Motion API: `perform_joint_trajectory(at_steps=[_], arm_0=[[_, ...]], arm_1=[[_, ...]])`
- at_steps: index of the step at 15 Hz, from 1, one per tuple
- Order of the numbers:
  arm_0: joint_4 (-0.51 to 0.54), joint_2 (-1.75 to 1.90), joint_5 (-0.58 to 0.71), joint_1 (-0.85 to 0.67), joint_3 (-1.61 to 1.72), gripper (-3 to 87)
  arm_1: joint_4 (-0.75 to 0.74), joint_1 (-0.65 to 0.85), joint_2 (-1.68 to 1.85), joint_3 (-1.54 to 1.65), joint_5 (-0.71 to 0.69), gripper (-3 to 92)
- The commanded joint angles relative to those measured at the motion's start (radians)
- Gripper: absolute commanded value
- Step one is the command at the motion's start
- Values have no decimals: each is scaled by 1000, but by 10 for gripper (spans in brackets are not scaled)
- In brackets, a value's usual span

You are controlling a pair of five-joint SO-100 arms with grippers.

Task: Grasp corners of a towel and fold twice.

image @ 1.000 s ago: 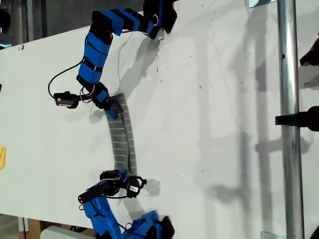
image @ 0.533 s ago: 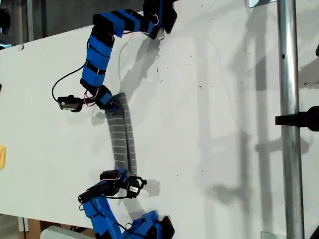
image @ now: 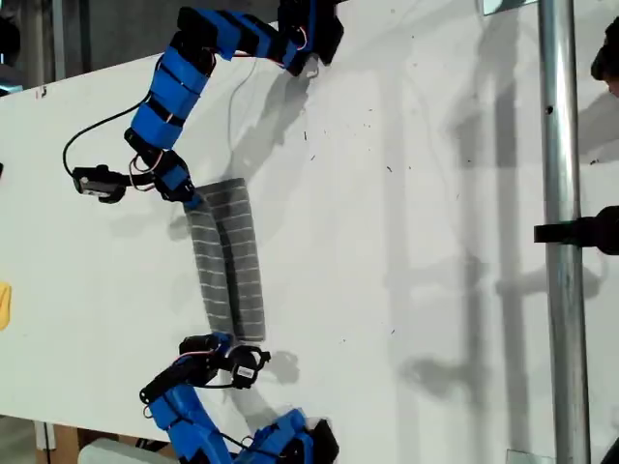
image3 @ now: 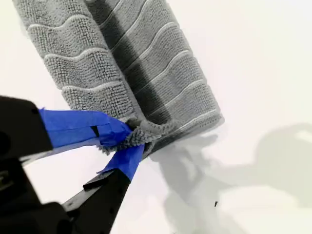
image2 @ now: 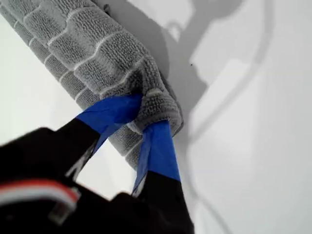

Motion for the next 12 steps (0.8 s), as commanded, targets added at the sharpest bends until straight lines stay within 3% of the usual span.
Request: perform_joint_trajectory(at_steps=[1, 6, 12], arm_0=[[6, -26, 44, -61, -137, -28], [37, -98, 64, -78, -238, -26], [29, -89, -143, 183, -149, -27]], arm_1=[[-11, 49, 91, -112, -21, -2], [31, 38, 117, -117, -29, -2], [229, -52, 244, 15, 25, -2]])
